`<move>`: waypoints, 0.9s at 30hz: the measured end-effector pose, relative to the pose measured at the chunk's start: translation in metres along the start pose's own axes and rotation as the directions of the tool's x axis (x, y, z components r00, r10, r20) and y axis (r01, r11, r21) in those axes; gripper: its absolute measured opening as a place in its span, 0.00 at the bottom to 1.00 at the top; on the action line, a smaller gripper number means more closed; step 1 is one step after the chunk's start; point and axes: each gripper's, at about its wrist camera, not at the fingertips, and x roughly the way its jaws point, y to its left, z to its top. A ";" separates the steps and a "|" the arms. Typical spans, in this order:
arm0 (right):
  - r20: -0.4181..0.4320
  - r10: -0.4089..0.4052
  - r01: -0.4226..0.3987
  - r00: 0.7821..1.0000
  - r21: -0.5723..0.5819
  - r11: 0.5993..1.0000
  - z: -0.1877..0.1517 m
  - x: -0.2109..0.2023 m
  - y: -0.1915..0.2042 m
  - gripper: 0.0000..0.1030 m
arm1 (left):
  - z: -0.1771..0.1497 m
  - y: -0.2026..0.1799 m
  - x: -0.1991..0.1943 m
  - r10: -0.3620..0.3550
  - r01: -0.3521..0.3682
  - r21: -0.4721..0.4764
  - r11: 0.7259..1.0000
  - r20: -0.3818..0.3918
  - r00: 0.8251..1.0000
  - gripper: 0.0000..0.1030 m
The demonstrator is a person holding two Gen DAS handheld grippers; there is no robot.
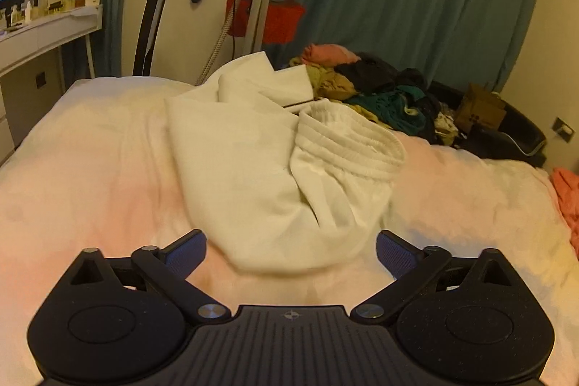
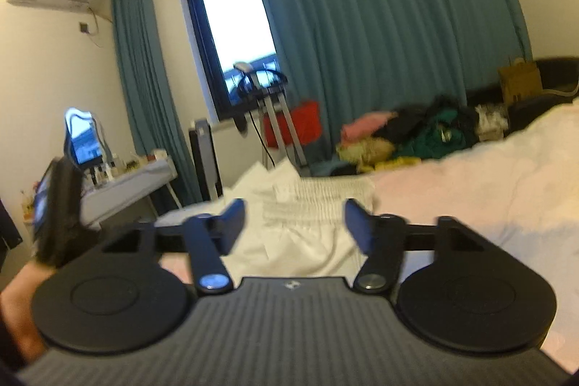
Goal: Fold clothes
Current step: 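Grasp the sweatpants cuff with the left tool while the right tool grasps the waistband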
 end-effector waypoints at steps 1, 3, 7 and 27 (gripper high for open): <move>-0.015 -0.015 0.015 1.000 0.009 1.000 -0.003 0.003 -0.002 0.28 | 0.007 0.000 0.011 0.004 -0.004 -0.001 1.000 0.003 1.000 0.97; -0.037 -0.034 0.036 0.999 0.036 0.999 -0.007 0.009 -0.006 0.27 | 0.021 0.001 0.034 0.002 -0.001 -0.010 1.000 0.007 1.000 0.97; -0.063 -0.035 0.039 0.997 0.068 0.997 -0.011 0.022 -0.012 0.28 | 0.055 0.000 0.079 -0.038 0.039 -0.048 0.998 0.003 0.999 0.97; -0.203 -0.077 0.118 0.976 0.198 0.973 -0.064 0.110 -0.045 0.63 | 0.141 -0.062 0.289 0.109 -0.108 0.019 0.994 -0.219 0.970 0.78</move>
